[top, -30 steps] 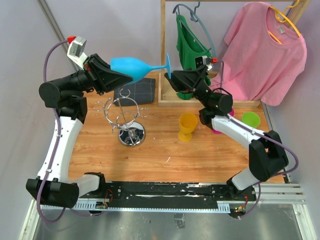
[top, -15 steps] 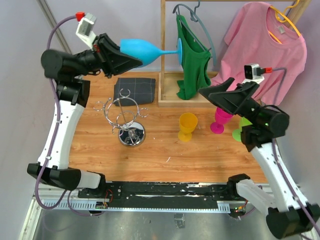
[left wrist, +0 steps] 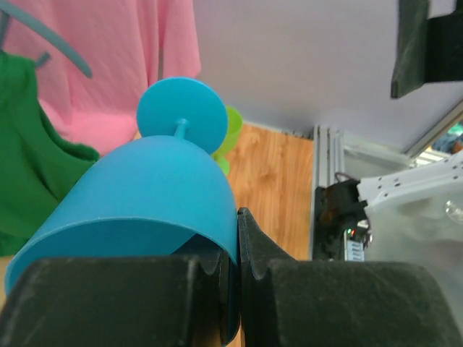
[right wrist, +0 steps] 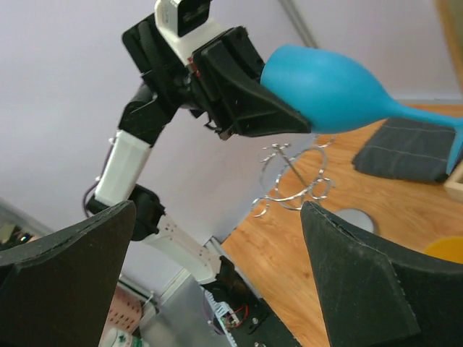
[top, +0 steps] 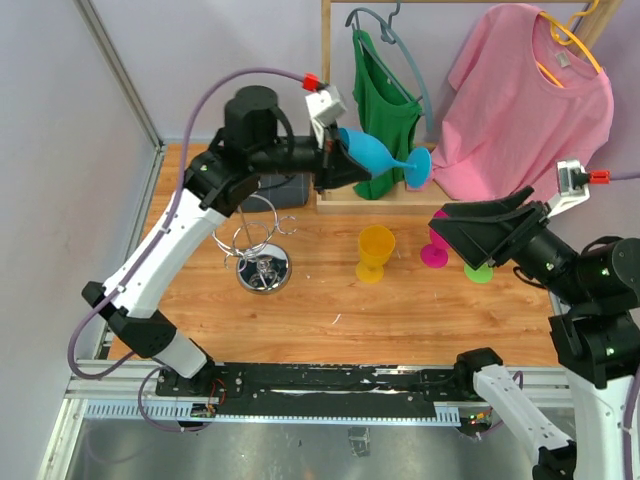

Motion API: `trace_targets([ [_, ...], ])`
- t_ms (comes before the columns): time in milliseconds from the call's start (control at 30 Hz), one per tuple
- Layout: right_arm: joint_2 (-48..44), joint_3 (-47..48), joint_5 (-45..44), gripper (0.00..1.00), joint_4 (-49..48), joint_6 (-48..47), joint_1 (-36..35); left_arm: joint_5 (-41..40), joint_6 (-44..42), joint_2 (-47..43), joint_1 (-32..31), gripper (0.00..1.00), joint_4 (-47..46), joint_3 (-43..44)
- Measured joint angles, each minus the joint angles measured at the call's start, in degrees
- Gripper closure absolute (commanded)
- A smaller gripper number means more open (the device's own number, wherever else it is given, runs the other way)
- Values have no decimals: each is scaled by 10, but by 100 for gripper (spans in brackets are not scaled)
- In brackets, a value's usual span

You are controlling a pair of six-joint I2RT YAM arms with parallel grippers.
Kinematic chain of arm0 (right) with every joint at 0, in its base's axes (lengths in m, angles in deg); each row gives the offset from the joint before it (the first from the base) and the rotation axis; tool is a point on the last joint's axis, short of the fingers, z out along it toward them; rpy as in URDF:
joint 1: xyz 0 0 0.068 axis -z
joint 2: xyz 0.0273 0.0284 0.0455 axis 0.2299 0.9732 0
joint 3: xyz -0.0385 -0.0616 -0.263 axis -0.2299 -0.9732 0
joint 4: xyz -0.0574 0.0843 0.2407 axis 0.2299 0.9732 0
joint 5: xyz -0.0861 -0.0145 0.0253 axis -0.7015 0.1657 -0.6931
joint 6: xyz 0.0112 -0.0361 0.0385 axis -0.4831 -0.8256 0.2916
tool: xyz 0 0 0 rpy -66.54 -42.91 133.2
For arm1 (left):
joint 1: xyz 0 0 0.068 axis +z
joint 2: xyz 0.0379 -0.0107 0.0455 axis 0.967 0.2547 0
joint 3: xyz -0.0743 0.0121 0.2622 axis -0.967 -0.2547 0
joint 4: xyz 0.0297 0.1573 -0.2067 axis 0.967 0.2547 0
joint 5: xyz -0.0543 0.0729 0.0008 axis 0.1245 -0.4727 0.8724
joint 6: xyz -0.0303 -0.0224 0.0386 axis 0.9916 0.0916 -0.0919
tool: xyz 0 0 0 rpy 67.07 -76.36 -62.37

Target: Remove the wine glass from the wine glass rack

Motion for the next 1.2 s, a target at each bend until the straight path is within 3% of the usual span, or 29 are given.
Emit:
trace_targets([
  [233, -44, 36, -135, 1, 192, -83, 0, -145, -102, 68, -84, 100, 131, 49],
  [467, -80, 47, -209, 1, 282, -117, 0, -261, -158, 76, -145, 100, 220, 47],
  [700, -82, 47, -234, 2, 315, -129, 0, -332, -184, 44, -194, 100, 278, -4],
  [967, -82, 38, -237, 1, 325, -132, 0, -422, -209, 9, -199, 100, 324, -15],
  [1200, -73, 38, -237, 2, 326, -138, 0, -436, -209, -10, -199, 100, 355, -60],
])
